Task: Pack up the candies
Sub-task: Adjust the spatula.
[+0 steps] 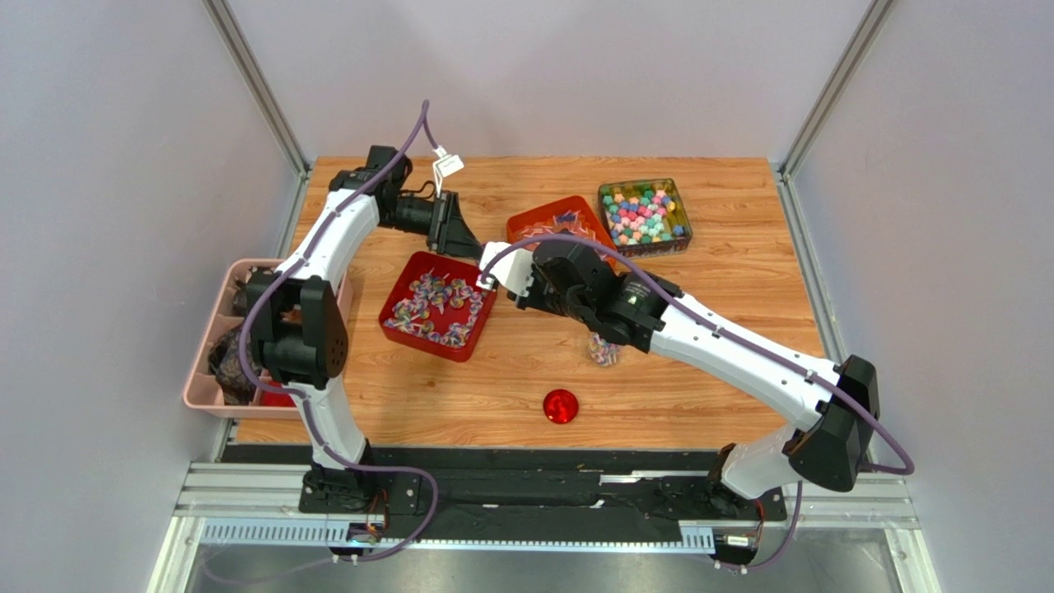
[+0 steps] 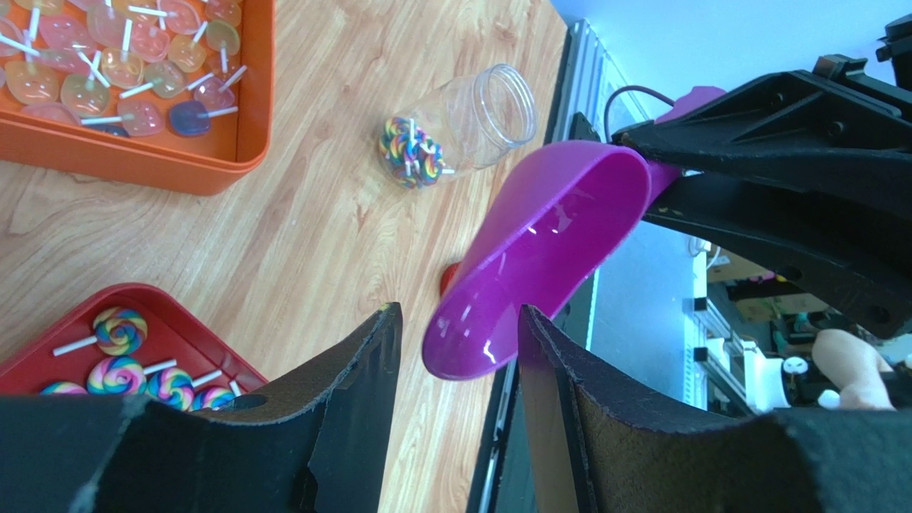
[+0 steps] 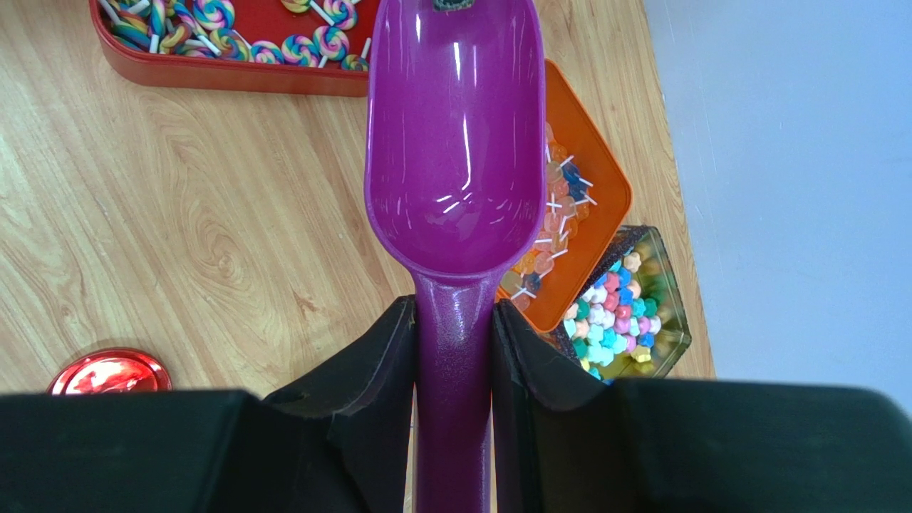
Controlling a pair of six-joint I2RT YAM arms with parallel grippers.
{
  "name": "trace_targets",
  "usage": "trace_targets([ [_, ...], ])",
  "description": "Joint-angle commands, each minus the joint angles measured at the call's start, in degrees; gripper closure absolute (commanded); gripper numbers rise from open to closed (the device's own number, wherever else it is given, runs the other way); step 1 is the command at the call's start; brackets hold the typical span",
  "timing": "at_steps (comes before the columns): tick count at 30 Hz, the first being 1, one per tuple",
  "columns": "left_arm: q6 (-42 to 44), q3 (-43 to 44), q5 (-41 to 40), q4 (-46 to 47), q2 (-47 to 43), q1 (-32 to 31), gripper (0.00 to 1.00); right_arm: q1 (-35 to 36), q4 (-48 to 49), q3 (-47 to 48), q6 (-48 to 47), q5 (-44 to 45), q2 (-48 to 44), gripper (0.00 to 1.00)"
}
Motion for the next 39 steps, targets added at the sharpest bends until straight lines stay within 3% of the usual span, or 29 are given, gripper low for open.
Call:
trace_targets([
  [1,0.5,2.0,3.6,0.9,0.8,-0.3,0.47,0.5,3.2,1.2,1.2,0.2,-1.2,1.0],
  [9,6.5,4.2,11.8,-5.3,2.4,-0.5,0.51,0.5,4.2,0.4,1.0,0.2,-1.7,1.0],
  [15,27.9,13.5,14.5,-31.0,8.6,-1.9,0.55,0.5,5.2,-0.3,0.7,0.6,-2.7,1.0],
  [16,33.5,14.9,14.5,-37.4,9.4,-2.2,0.58,0.5,5.1,-0.3,0.6,0.7,-2.7,1.0],
  [18,36.7,17.0,14.3,-40.6,11.2,-2.8,0.68,0.5,5.4,-0.4,0.7,1.0,-2.7,1.0],
  [22,37.2,16.6,14.1,-40.5,11.1,-3.2,0.81,0.5,5.8,-0.5,0.3,1.6,-2.8,1.0],
  [25,36.9,16.4,13.8,-40.2,10.8,-3.2,0.84,0.4,6.1,-0.5,0.3,2.4,-2.7,1.0],
  [31,36.3,15.2,13.8,-39.0,9.5,-3.2,0.99,0.5,6.8,-0.6,-0.1,3.4,-2.1,1.0],
  [35,35.9,14.6,13.9,-38.4,8.7,-3.2,1.0,0.5,6.0,0.4,-0.5,3.8,-1.5,0.99],
  [38,35.9,14.4,14.0,-38.4,8.3,-3.2,1.0,0.3,4.3,2.0,-0.8,3.6,-1.6,0.84],
  [39,36.0,14.3,14.1,-38.3,8.1,-3.2,1.0,0.3,3.8,2.5,-0.9,3.3,-1.9,0.75],
])
